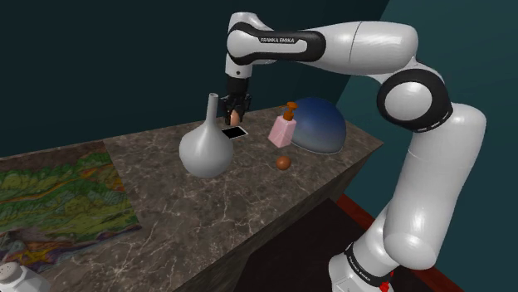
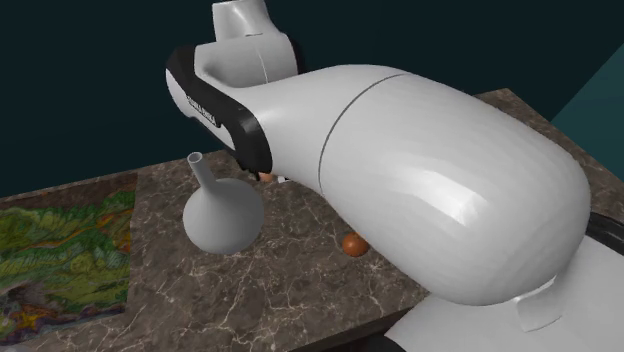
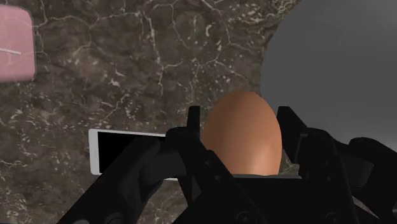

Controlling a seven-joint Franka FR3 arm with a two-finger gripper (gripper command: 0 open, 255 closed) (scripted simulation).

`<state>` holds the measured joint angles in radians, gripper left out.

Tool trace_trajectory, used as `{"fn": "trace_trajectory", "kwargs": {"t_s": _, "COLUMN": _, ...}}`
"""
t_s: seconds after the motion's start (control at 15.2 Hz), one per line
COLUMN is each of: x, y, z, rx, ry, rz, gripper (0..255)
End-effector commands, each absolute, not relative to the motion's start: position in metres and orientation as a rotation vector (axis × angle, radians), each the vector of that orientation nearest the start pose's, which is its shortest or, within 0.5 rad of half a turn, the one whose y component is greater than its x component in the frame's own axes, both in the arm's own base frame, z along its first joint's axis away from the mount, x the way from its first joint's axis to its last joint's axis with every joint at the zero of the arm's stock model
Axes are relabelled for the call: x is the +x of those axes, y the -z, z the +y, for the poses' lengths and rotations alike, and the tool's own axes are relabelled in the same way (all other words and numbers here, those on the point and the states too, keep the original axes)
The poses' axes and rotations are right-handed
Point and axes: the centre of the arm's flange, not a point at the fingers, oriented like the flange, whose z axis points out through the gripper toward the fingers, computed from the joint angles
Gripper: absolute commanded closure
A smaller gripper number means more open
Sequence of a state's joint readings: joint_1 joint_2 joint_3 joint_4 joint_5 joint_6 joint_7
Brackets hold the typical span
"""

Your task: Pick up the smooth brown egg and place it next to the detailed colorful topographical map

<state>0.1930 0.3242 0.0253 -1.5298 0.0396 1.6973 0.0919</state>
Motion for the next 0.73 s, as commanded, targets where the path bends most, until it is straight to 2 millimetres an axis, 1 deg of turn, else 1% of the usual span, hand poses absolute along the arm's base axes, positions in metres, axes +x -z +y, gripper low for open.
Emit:
{"fn": "trace_trajectory", "kwargs": {"t_s": 0.0, "x": 0.613, "y": -0.46, "z": 0.161, "rx": -3.104, "ry": -0.252, "rz": -0.181, "gripper": 255}}
{"fn": "trace_trajectory", "kwargs": {"t_s": 0.66, "x": 0.546, "y": -0.46, "z": 0.275, "rx": -3.104, "ry": -0.252, "rz": -0.181, "gripper": 255}}
